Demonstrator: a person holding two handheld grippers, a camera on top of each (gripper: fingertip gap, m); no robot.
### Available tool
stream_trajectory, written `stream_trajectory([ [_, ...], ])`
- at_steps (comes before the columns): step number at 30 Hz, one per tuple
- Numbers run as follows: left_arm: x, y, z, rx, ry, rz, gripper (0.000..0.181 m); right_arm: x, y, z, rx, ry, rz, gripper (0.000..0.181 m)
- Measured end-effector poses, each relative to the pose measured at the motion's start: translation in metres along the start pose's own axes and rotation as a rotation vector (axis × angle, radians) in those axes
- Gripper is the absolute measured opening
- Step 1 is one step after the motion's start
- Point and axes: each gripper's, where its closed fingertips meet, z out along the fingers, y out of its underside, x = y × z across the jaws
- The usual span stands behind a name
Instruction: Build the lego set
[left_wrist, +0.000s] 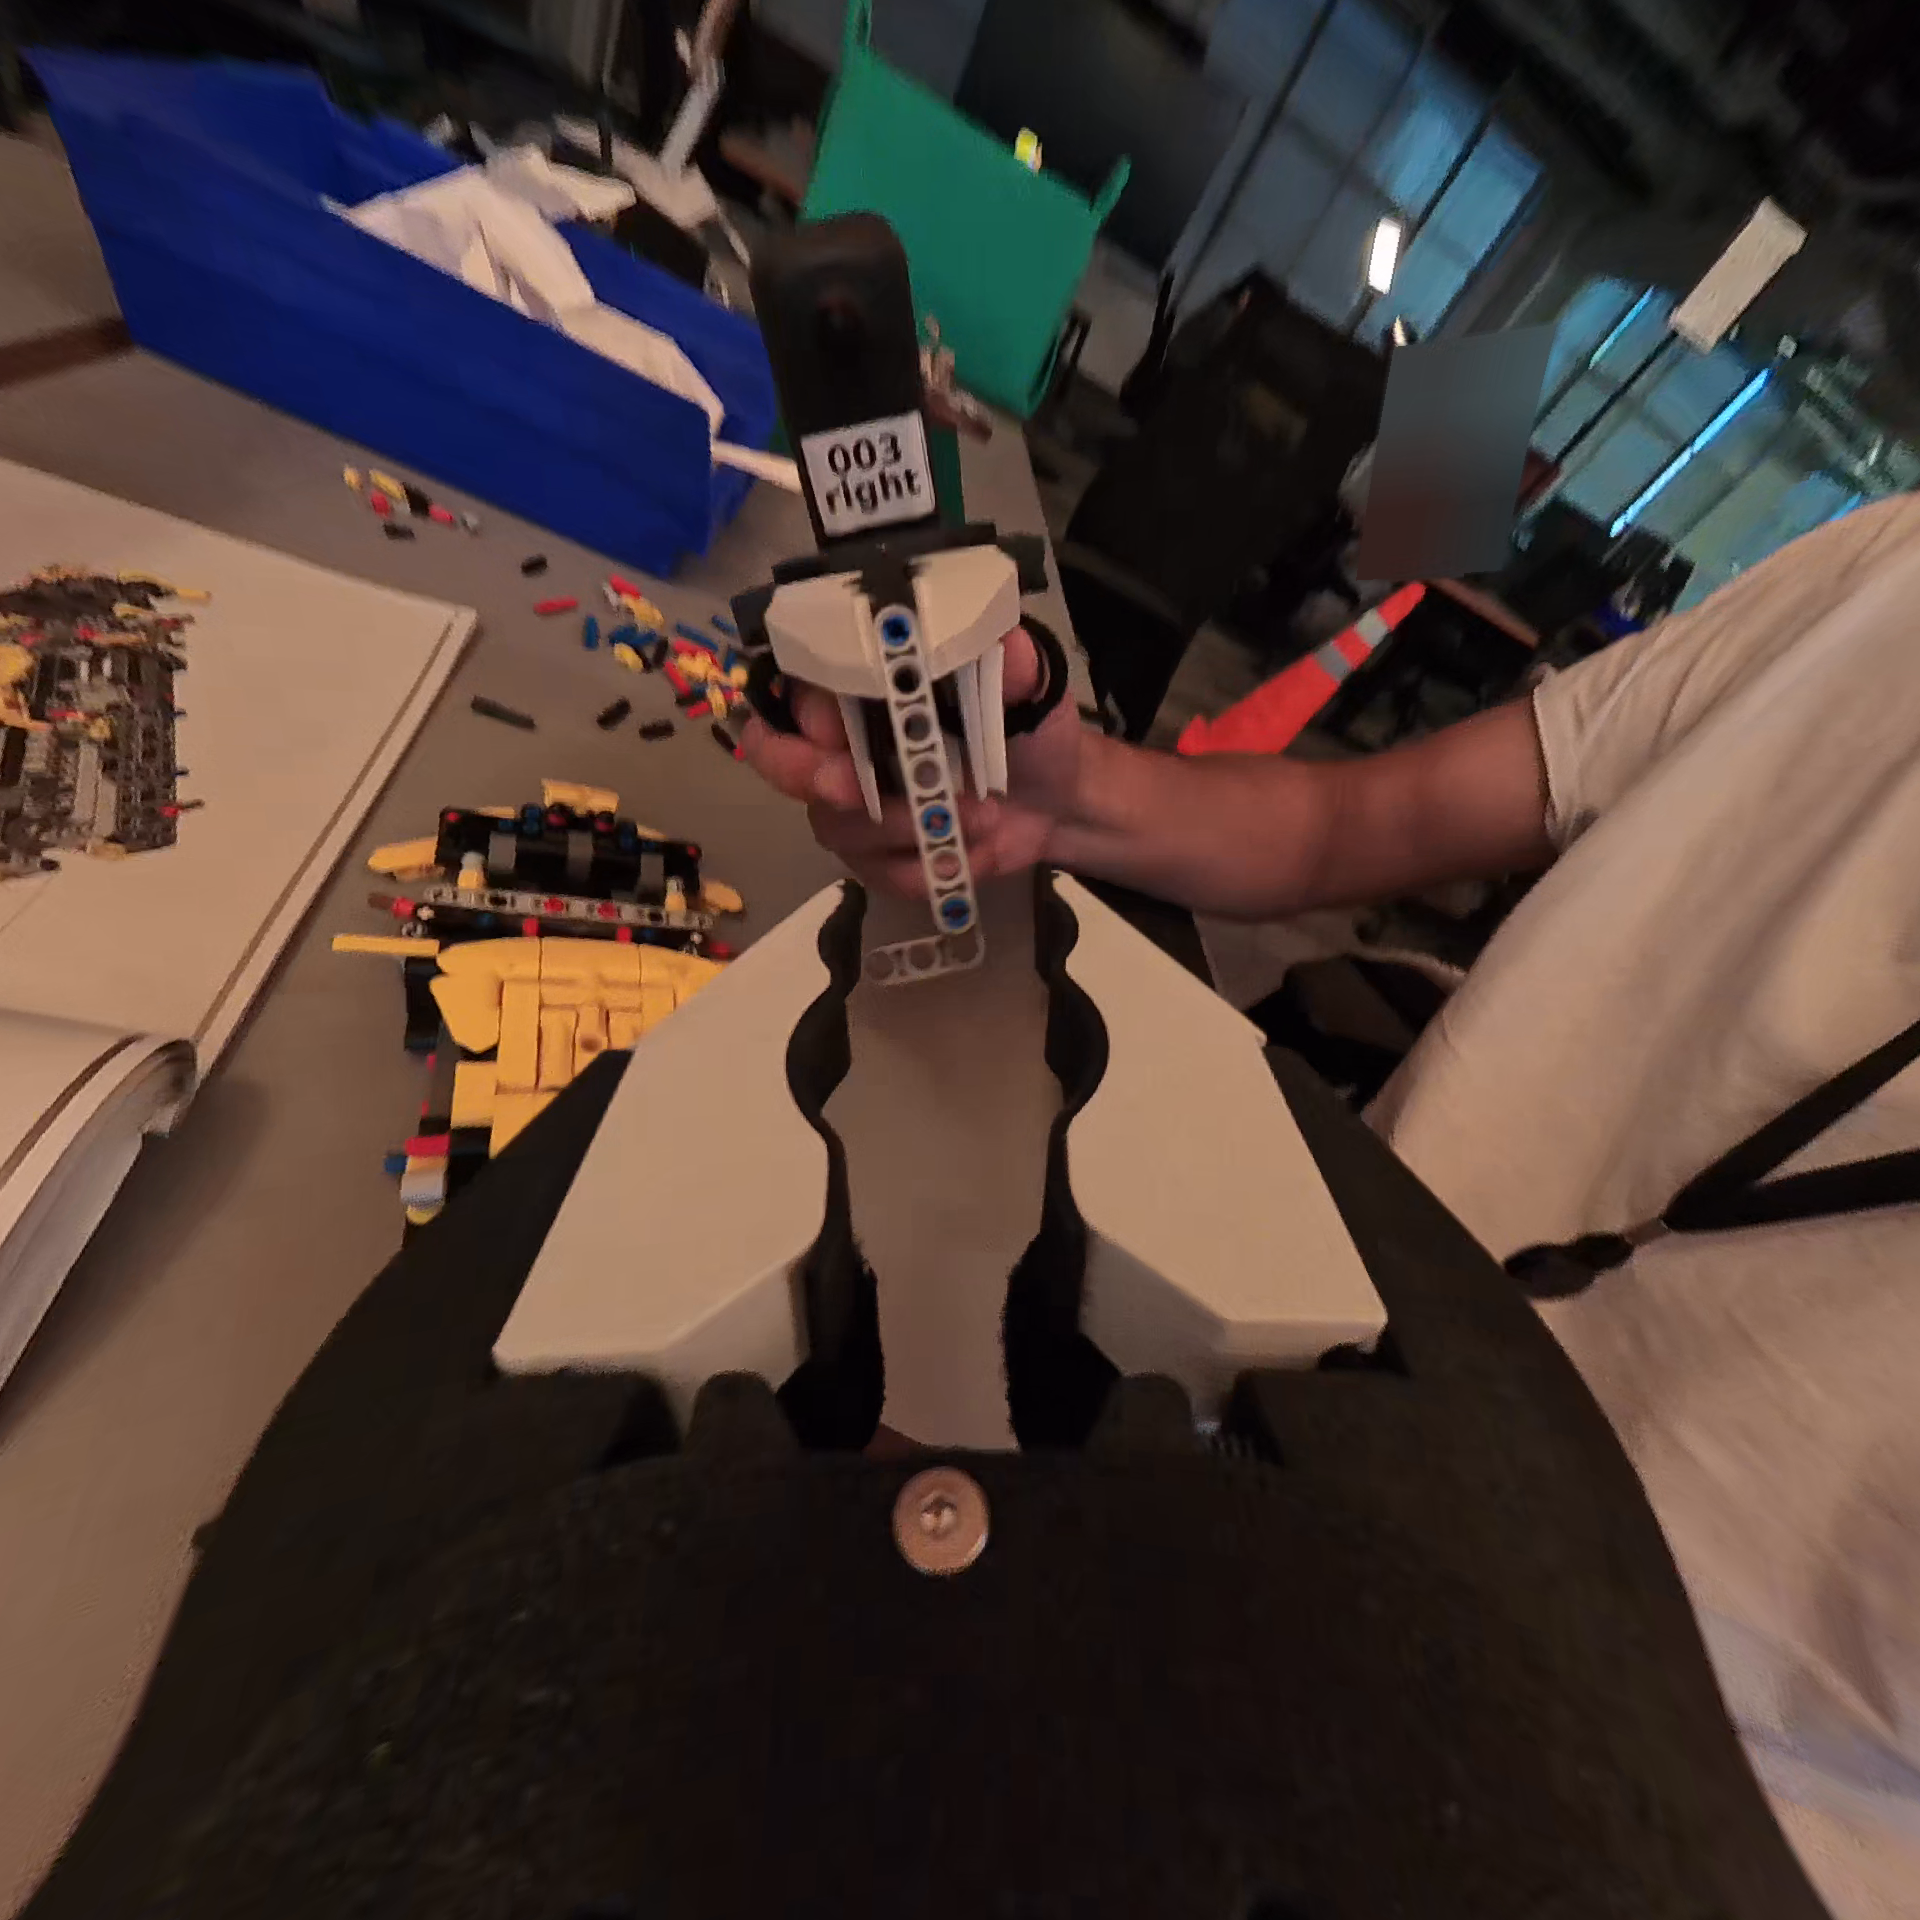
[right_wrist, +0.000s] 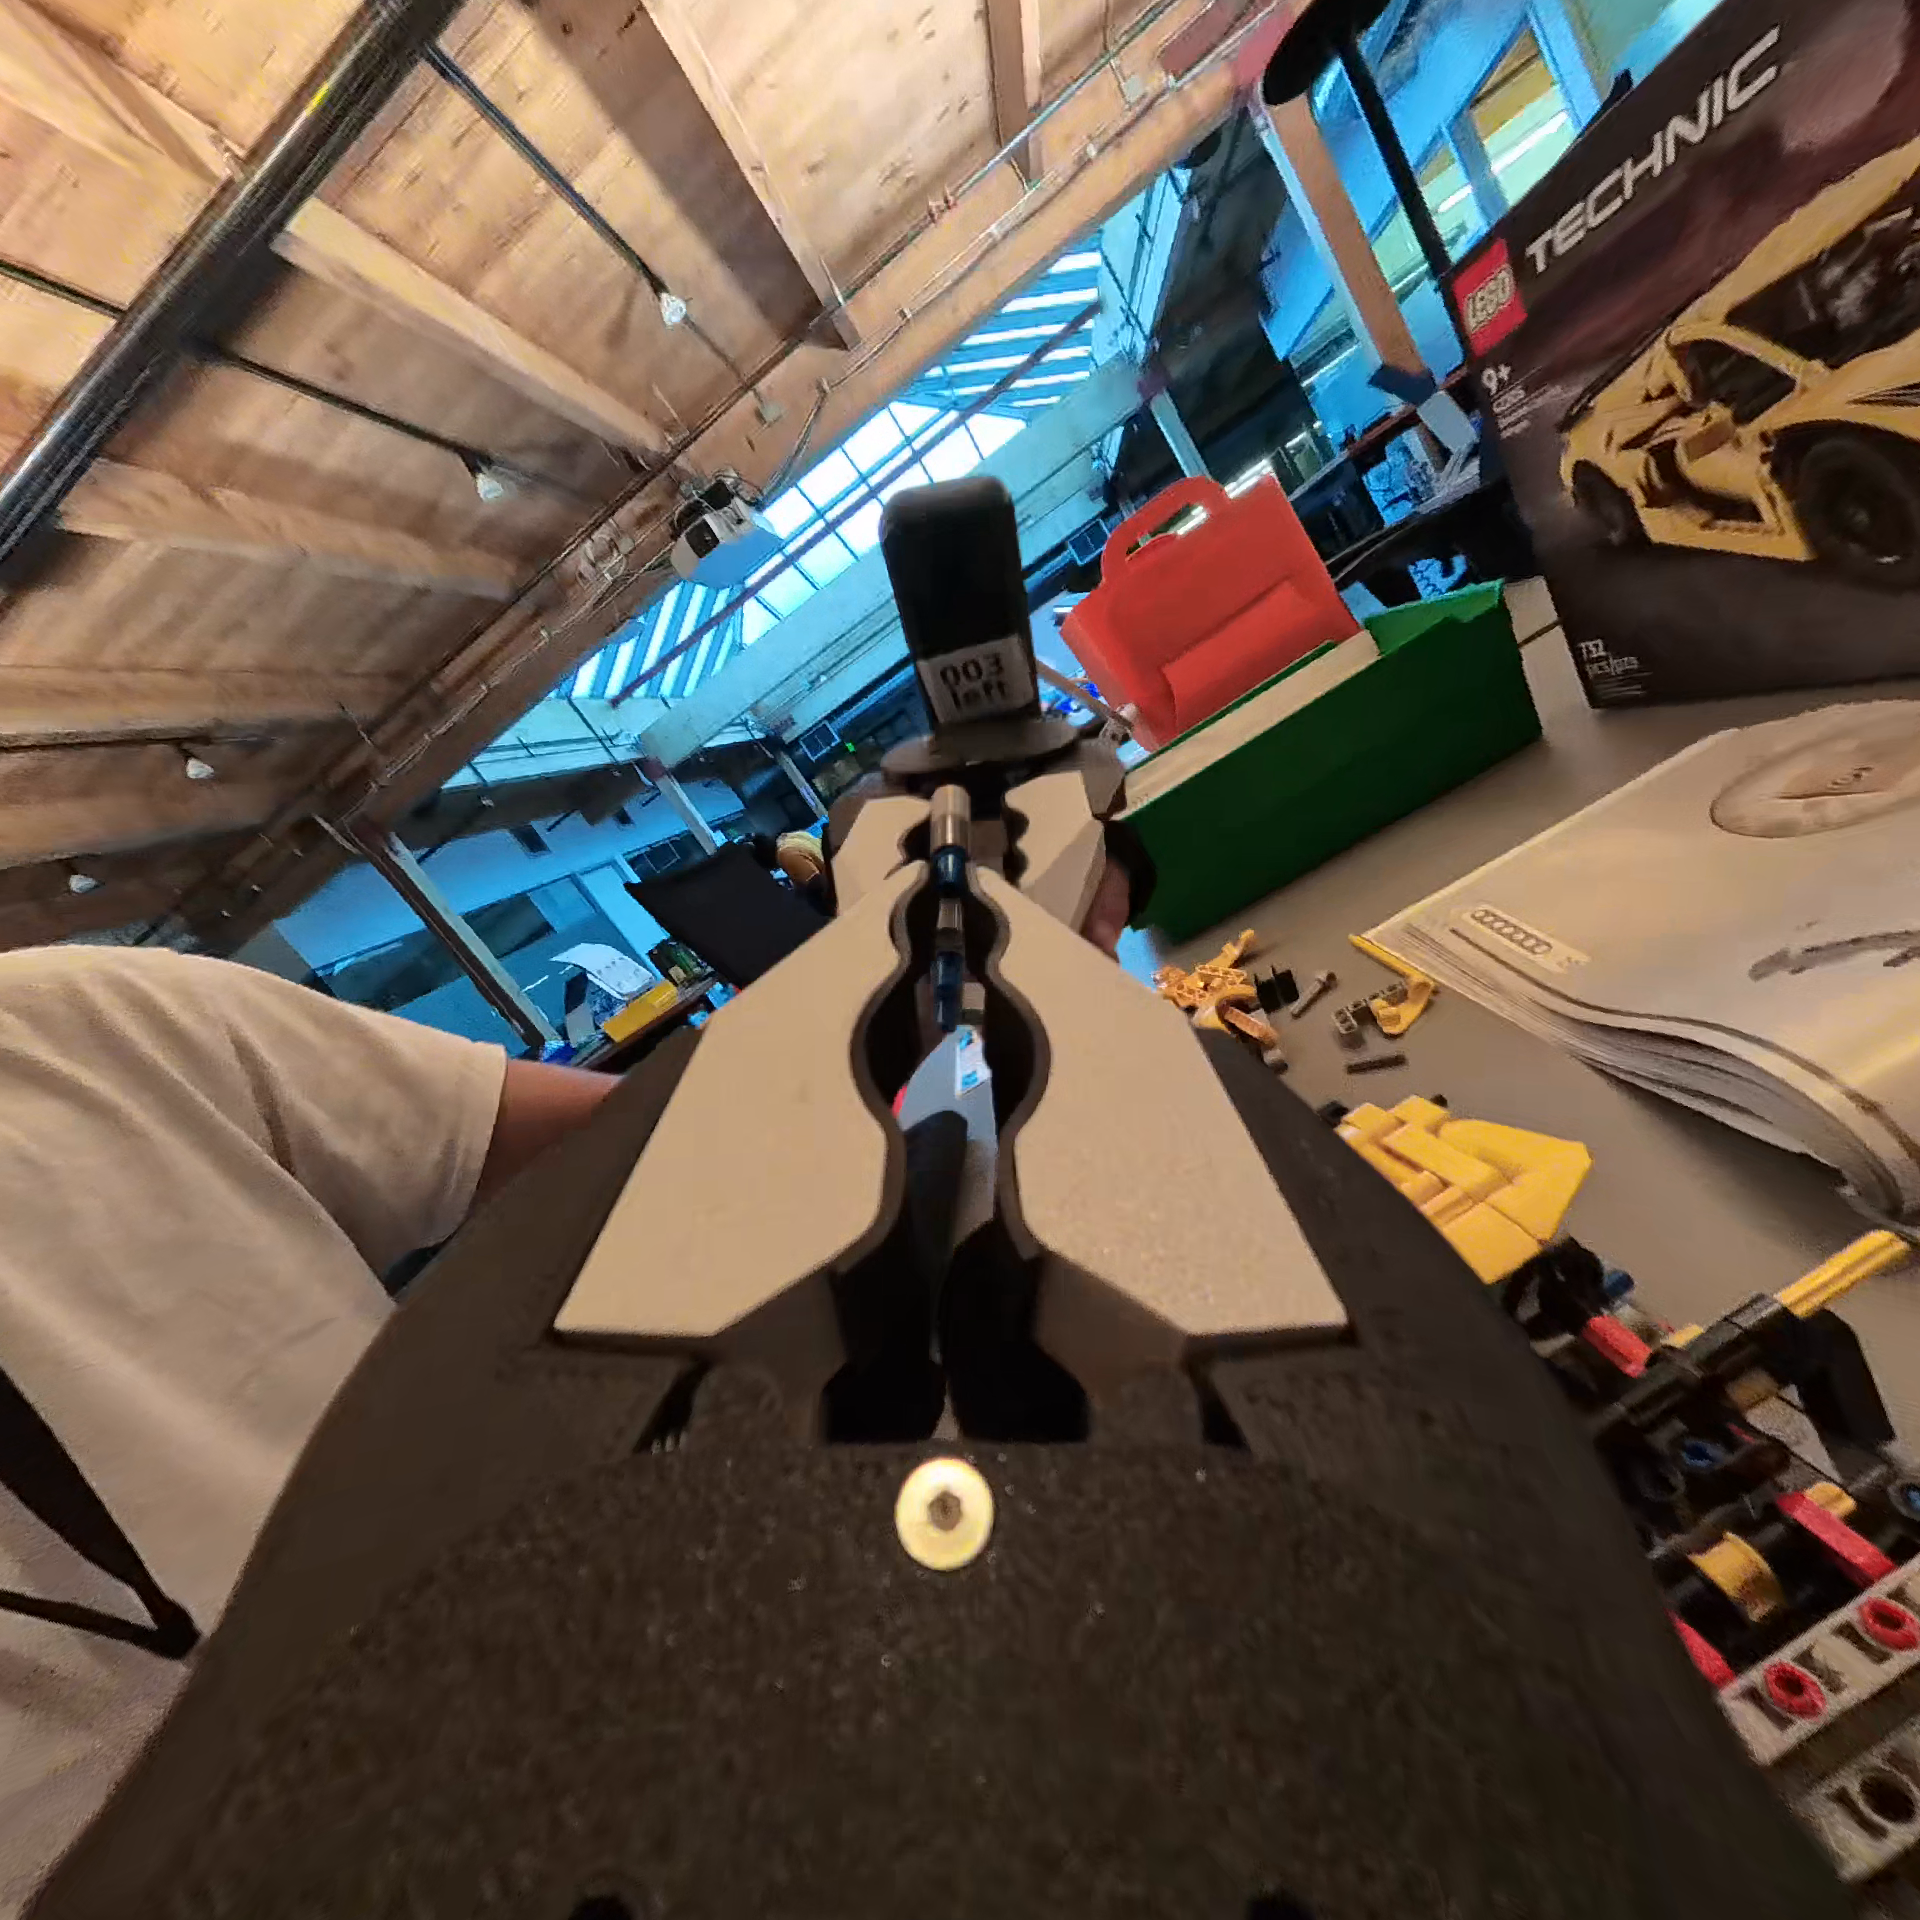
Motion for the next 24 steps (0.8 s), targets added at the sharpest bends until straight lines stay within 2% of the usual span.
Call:
stream_trajectory([
  [1,-0.001,-0.003,0.001,0.044,-0.002,0.002,0.025,0.003,0.001,-0.001,-0.005,0.013,-0.004,0.003],
  [2,-0.001,-0.005,0.001,0.085,0.003,0.000,0.009,0.005,0.002,-0.001,-0.011,0.019,-0.007,0.003],
  [5,-0.011,-0.005,0.000,0.126,-0.026,-0.018,0.007,0.010,0.003,-0.003,-0.018,0.038,0.000,0.003],
  [8,-0.025,0.004,-0.003,0.073,-0.104,-0.010,0.007,0.026,0.012,-0.005,-0.101,0.142,-0.068,0.004],
  [12,-0.052,0.019,-0.018,-0.049,-0.347,0.077,0.007,0.055,0.010,-0.022,-0.220,0.437,-0.326,0.020],
  [14,-0.074,0.024,-0.039,-0.093,-0.556,0.039,0.006,0.066,0.001,-0.037,-0.260,0.595,-0.432,0.025],
  [16,-0.076,0.022,-0.057,-0.108,-0.674,0.000,0.006,0.074,-0.009,-0.052,-0.282,0.745,-0.522,0.026],
  [20,-0.070,0.020,-0.075,-0.140,-0.793,0.016,0.007,0.092,-0.013,-0.079,-0.372,0.943,-0.599,0.027],
  [24,-0.076,0.012,-0.071,0.017,-0.792,-0.037,0.006,0.116,-0.012,-0.110,-0.446,1.098,-0.577,0.032],
])
